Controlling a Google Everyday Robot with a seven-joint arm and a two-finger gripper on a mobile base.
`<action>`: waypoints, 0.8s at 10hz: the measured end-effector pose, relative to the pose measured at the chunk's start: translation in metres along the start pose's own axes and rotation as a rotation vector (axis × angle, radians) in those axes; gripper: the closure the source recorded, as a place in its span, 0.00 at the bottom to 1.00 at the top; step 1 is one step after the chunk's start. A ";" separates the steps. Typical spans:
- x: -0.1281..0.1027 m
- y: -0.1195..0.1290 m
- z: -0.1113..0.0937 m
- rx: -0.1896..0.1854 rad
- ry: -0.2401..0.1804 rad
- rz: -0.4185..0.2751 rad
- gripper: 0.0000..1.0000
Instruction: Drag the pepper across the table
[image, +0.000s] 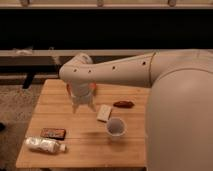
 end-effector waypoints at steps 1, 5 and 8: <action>0.000 0.000 0.000 0.004 -0.002 0.005 0.35; -0.047 -0.026 0.009 0.076 -0.050 0.072 0.35; -0.103 -0.065 0.021 0.106 -0.086 0.149 0.35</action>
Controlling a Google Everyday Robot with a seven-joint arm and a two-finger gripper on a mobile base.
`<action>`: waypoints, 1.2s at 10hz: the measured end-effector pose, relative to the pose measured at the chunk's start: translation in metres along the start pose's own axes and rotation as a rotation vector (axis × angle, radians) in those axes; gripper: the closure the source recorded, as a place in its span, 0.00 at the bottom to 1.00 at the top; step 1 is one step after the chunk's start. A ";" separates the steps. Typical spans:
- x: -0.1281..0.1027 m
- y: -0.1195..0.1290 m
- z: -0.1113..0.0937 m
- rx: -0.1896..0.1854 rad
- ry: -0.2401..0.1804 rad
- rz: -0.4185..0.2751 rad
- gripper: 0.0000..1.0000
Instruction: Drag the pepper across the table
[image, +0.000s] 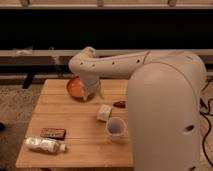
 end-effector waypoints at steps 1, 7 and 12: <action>-0.018 -0.015 0.008 0.012 -0.009 0.042 0.35; -0.048 -0.102 0.055 0.051 -0.059 0.464 0.35; -0.054 -0.152 0.088 0.045 0.010 0.718 0.35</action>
